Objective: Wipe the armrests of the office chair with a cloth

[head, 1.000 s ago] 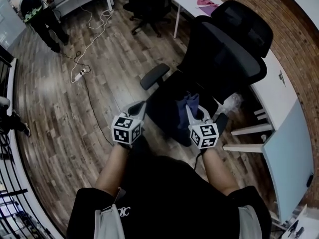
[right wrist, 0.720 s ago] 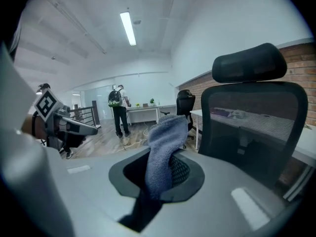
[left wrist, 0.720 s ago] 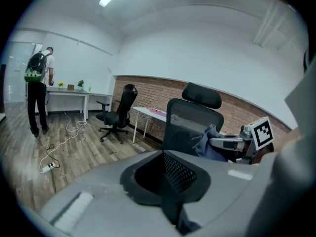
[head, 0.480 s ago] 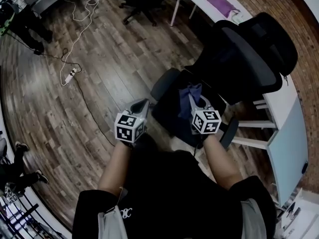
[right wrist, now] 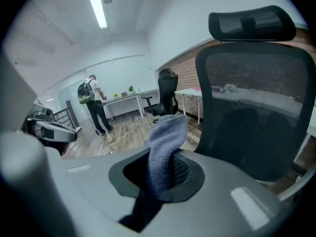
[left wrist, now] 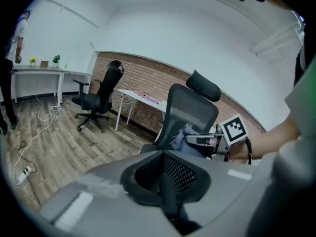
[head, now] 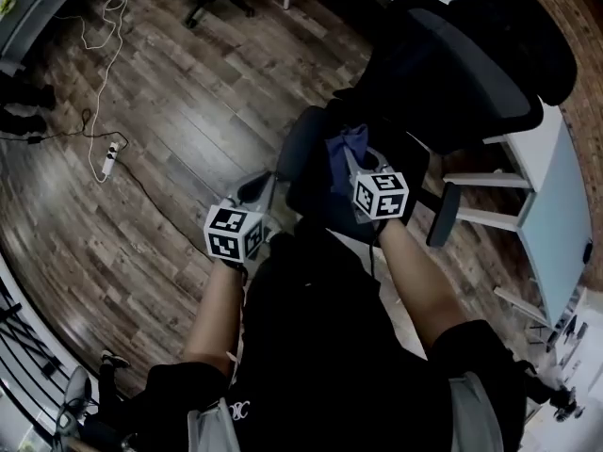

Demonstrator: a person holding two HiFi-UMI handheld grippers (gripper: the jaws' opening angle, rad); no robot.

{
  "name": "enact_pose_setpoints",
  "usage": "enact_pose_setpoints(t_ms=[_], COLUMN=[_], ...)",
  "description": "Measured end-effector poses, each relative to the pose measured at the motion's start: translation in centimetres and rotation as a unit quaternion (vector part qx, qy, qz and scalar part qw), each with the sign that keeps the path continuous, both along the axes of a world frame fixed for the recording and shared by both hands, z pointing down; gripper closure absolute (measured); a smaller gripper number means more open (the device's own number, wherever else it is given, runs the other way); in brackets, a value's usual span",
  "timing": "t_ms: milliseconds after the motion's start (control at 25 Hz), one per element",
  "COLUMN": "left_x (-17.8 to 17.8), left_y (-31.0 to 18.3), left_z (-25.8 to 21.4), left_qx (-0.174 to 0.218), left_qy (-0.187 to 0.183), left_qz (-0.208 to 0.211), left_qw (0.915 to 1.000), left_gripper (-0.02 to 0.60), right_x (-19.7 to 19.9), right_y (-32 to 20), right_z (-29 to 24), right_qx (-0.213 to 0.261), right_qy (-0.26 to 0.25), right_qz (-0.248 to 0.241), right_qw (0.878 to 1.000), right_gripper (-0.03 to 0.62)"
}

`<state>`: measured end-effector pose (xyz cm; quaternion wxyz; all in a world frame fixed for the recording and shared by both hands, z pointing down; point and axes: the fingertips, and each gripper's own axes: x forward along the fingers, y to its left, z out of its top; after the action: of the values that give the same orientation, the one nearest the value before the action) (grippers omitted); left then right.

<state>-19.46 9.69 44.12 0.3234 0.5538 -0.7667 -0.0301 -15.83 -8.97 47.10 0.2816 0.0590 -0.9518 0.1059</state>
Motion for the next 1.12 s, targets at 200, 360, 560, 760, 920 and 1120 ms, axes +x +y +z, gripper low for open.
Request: enact_pose_setpoints(t_ms=[200,360,560,760,920,1120], left_x=[-1.0,-1.1,-1.4,-1.2,-1.7,-1.9], left_y=[-1.1,-1.7,-1.2,-0.9,-0.9,-1.0], left_z=[1.9,3.9,5.4,5.9,6.2,6.8], left_qx=[-0.022,-0.044,-0.07,-0.079,-0.085,-0.089], left_qy=[-0.006,-0.002,0.008,0.017,0.024,0.032], left_qz=[0.002,0.005,-0.009,-0.023,-0.035,-0.045], left_qw=[0.9997,0.999,0.9975,0.9965,0.9955,0.9946], left_gripper=[0.575,0.575,0.575,0.575,0.575,0.575], right_x=[-1.3,-2.2,-3.8,-5.0,-5.6,-6.1], right_y=[-1.0,-0.8,0.1,0.1,-1.5,-3.9], right_z=[5.4,9.9,12.1,13.9,14.7,16.1], right_qx=[-0.058,-0.078,-0.109,-0.135,-0.154,-0.149], right_qy=[0.016,0.035,0.038,0.043,0.043,0.061], right_qz=[0.043,0.039,0.036,0.046,0.074,0.096], right_qw=[0.997,0.996,0.993,0.989,0.984,0.982], right_gripper=[0.551,0.551,0.551,0.551,0.551,0.551])
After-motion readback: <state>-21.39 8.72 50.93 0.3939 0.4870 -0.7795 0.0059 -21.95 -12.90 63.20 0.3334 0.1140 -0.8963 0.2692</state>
